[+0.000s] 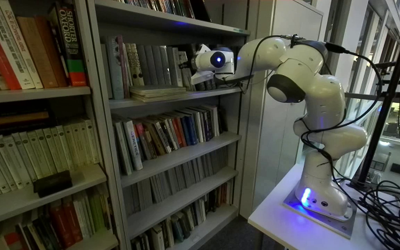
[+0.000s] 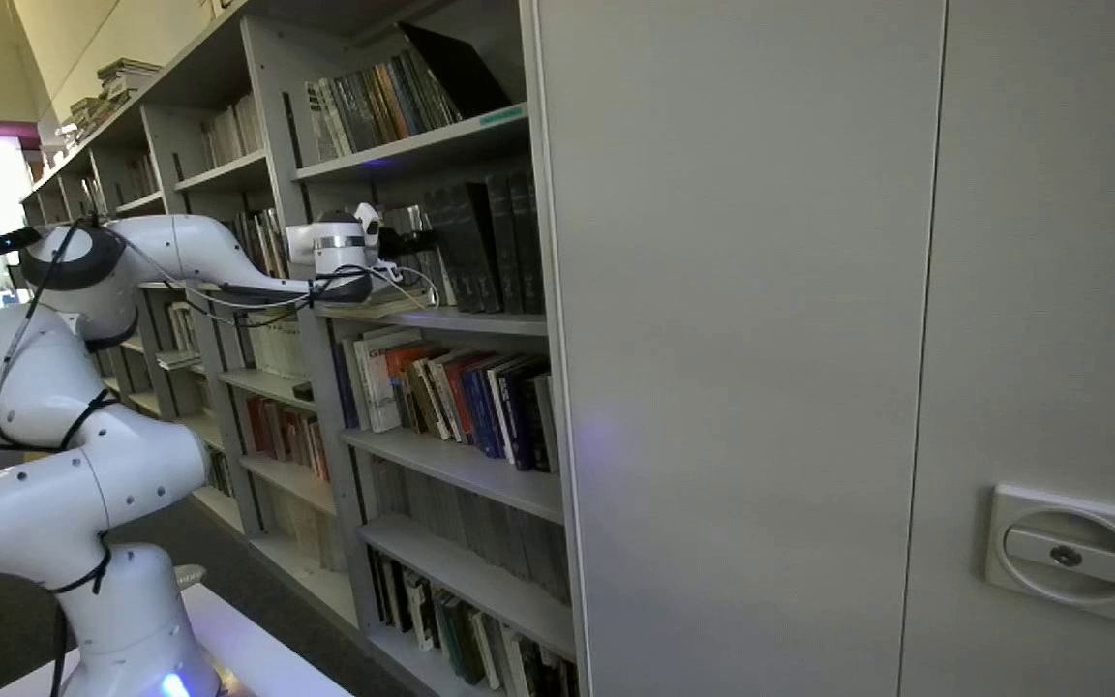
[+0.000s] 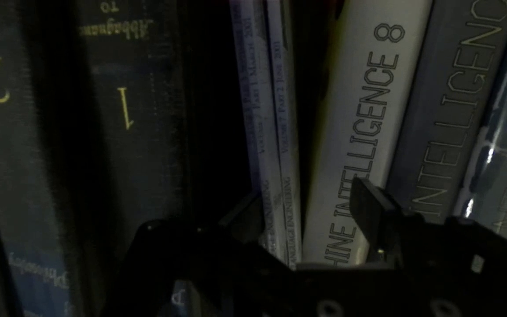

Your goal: Take the book that lies on top of the standing books and put it on the pile, and pull out another book and put it on the pile

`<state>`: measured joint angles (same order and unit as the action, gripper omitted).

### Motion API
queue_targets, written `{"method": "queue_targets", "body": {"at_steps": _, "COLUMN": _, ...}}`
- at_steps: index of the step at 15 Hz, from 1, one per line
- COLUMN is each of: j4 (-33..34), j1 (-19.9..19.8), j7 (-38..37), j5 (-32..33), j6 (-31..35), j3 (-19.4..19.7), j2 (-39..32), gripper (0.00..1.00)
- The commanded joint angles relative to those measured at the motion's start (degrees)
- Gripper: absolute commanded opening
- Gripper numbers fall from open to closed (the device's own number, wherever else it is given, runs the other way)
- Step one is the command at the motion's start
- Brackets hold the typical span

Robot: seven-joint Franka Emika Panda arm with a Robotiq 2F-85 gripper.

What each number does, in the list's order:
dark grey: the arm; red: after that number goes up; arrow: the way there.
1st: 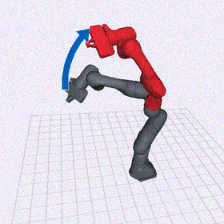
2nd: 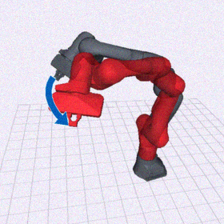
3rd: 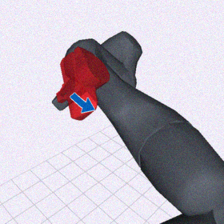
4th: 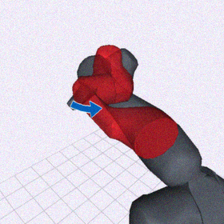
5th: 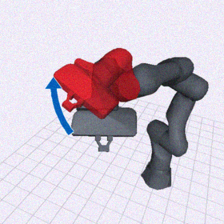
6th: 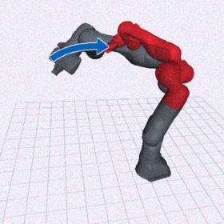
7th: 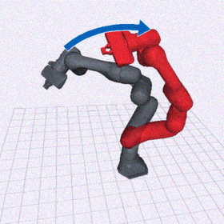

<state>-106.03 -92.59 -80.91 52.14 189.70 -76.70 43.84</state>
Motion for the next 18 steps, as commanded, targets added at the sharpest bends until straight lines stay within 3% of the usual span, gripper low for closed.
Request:
{"method": "queue_targets", "body": {"at_steps": 1, "j4": 2.1, "j1": -2.6, "j7": -0.7, "j5": -0.9, "j6": 1.9, "j3": -0.5, "j2": 1.1, "gripper": 0.29}}
{"method": "queue_targets", "body": {"at_steps": 5, "j4": 2.0, "j1": -2.8, "j7": -0.7, "j5": -1.0, "j6": 1.8, "j3": -0.4, "j2": 1.1, "gripper": 0.02}}
{"method": "queue_targets", "body": {"at_steps": 10, "j4": 2.1, "j1": -2.8, "j7": -0.7, "j5": -1.0, "j6": 1.7, "j3": -0.4, "j2": 1.0, "gripper": 0.04}}
{"method": "queue_targets", "body": {"at_steps": 11, "j4": 2.1, "j1": -2.8, "j7": -0.7, "j5": -0.9, "j6": 1.6, "j3": -0.4, "j2": 1.0, "gripper": 0.18}}
{"method": "queue_targets", "body": {"at_steps": 12, "j4": 2.1, "j1": -2.8, "j7": -0.7, "j5": -1.0, "j6": 1.7, "j3": -0.4, "j2": 1.0, "gripper": 0.43}}
{"method": "queue_targets", "body": {"at_steps": 14, "j4": 2.0, "j1": -2.7, "j7": -0.6, "j5": -0.9, "j6": 1.6, "j3": -0.3, "j2": 0.9, "gripper": 0.47}}
{"method": "queue_targets", "body": {"at_steps": 18, "j4": 1.4, "j1": -2.2, "j7": -0.7, "j5": -0.8, "j6": 1.9, "j3": -0.1, "j2": 0.9, "gripper": 0.79}}
